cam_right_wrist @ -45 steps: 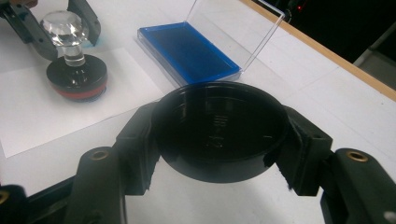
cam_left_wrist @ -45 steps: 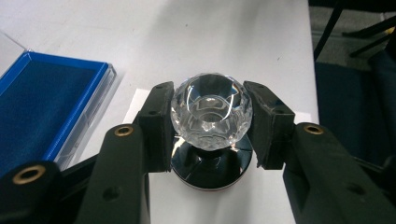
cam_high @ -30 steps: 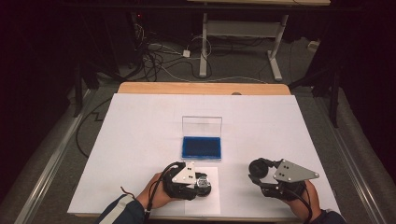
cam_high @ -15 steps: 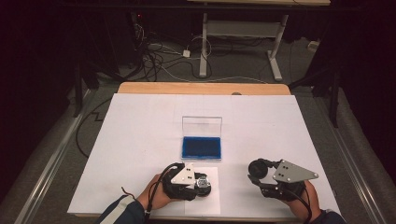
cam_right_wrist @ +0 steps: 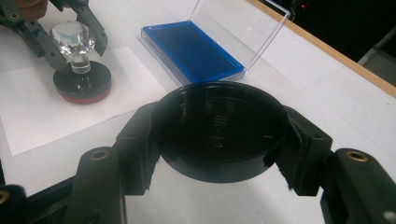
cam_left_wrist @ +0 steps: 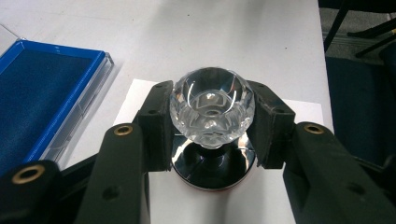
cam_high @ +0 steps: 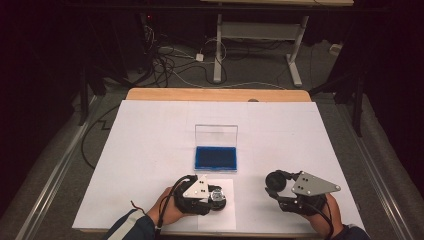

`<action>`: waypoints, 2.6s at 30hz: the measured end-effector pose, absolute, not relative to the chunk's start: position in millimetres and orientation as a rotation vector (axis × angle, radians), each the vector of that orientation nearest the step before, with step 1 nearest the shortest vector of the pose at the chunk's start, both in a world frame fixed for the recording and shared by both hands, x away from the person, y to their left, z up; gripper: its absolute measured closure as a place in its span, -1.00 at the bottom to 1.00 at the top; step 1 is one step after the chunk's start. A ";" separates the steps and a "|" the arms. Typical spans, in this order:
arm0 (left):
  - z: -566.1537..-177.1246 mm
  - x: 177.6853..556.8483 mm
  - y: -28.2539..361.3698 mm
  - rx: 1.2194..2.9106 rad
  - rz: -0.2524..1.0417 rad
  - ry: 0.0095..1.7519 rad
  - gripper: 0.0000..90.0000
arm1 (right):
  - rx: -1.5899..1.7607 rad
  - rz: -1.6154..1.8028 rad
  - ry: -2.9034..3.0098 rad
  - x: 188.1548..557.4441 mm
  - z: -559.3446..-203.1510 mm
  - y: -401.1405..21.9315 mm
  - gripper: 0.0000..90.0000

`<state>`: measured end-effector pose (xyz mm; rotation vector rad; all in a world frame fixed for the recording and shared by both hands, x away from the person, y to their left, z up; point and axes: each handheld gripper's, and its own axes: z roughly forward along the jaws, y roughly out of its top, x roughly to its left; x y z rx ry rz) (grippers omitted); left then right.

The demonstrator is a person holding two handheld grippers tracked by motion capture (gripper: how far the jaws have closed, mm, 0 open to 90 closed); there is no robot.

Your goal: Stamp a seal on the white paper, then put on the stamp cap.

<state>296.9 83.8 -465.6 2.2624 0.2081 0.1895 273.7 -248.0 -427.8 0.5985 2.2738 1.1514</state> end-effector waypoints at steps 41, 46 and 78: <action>-417.9 298.2 126.1 2.075 0.314 0.301 0.20 | 0.605 1.177 2.246 273.9 -422.9 -252.8 -0.15; -417.4 298.6 134.6 2.060 0.327 0.327 0.20 | 0.611 1.178 2.245 275.4 -423.3 -253.4 -0.15; -405.8 298.5 165.6 1.972 0.350 0.391 0.20 | 0.594 1.174 2.279 278.4 -427.4 -246.8 -0.15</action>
